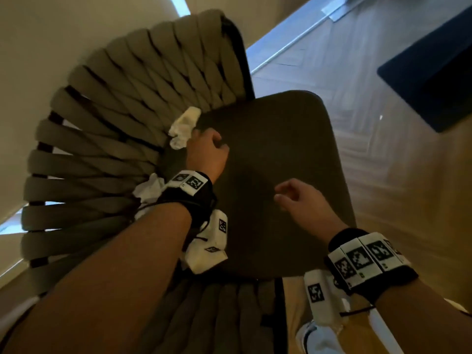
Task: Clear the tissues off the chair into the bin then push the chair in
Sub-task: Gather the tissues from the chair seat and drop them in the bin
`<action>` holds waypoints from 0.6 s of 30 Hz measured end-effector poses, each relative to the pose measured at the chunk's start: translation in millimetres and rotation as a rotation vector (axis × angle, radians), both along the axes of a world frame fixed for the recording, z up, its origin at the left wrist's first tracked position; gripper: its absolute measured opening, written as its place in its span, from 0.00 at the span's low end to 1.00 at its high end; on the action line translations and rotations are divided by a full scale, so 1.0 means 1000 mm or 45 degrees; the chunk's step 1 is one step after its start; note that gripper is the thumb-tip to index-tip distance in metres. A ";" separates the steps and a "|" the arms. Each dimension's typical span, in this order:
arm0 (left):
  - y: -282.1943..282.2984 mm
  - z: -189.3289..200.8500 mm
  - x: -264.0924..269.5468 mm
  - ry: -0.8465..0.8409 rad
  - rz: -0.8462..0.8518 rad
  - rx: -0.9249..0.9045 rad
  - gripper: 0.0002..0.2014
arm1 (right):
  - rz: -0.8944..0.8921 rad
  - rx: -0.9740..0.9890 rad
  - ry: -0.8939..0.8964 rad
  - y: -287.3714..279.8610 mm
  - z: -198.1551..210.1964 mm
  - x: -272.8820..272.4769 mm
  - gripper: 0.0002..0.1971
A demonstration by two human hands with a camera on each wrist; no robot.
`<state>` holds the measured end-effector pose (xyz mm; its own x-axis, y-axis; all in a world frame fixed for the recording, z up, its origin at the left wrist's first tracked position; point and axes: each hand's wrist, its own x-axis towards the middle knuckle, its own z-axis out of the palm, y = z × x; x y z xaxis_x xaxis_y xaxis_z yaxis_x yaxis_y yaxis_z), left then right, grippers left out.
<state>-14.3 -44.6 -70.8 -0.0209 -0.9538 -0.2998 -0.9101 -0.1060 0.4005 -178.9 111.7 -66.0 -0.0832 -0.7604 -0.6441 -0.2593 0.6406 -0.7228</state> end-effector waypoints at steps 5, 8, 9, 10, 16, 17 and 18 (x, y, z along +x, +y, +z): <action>-0.086 -0.044 0.075 -0.281 -0.107 -0.010 0.34 | 0.027 0.062 0.025 -0.047 -0.019 0.042 0.10; -0.103 -0.070 0.094 -0.228 -0.195 0.102 0.33 | 0.050 0.081 0.021 -0.064 -0.025 0.056 0.08; -0.105 -0.076 0.096 -0.188 -0.191 0.137 0.31 | 0.058 0.075 0.026 -0.070 -0.026 0.061 0.08; -0.104 -0.077 0.099 -0.139 -0.179 0.158 0.28 | 0.060 0.067 0.029 -0.075 -0.026 0.065 0.07; -0.081 -0.052 0.092 0.091 -0.339 0.242 0.13 | -0.085 0.038 0.000 -0.120 -0.026 0.086 0.17; -0.070 -0.044 0.089 0.134 -0.374 0.223 0.10 | -0.169 0.037 -0.065 -0.129 -0.025 0.090 0.22; -0.058 -0.037 0.085 0.190 -0.396 0.220 0.08 | -0.259 0.046 -0.162 -0.138 -0.024 0.096 0.27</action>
<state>70.4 -102.5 -107.6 -0.3567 -0.8308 -0.4274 -0.8426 0.0885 0.5312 -82.6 -26.3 -89.9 -0.1487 -0.7123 -0.6859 -0.0303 0.6966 -0.7168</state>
